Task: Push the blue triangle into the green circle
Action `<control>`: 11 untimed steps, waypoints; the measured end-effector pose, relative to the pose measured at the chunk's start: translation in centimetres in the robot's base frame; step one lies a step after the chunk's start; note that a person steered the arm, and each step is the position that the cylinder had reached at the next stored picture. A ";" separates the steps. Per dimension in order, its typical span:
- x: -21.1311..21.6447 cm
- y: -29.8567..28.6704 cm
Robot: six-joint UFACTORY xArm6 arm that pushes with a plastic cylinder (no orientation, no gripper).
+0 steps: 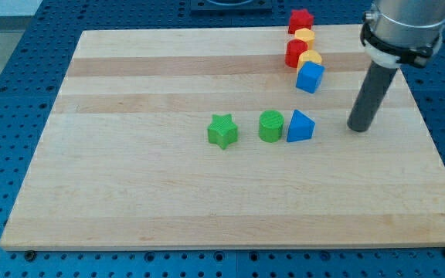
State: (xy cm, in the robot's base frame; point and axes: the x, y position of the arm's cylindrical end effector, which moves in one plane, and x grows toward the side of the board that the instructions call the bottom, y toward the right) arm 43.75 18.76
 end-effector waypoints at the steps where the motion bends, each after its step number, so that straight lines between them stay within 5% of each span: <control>1: -0.3 -0.5; 11: 0.1 -9.1</control>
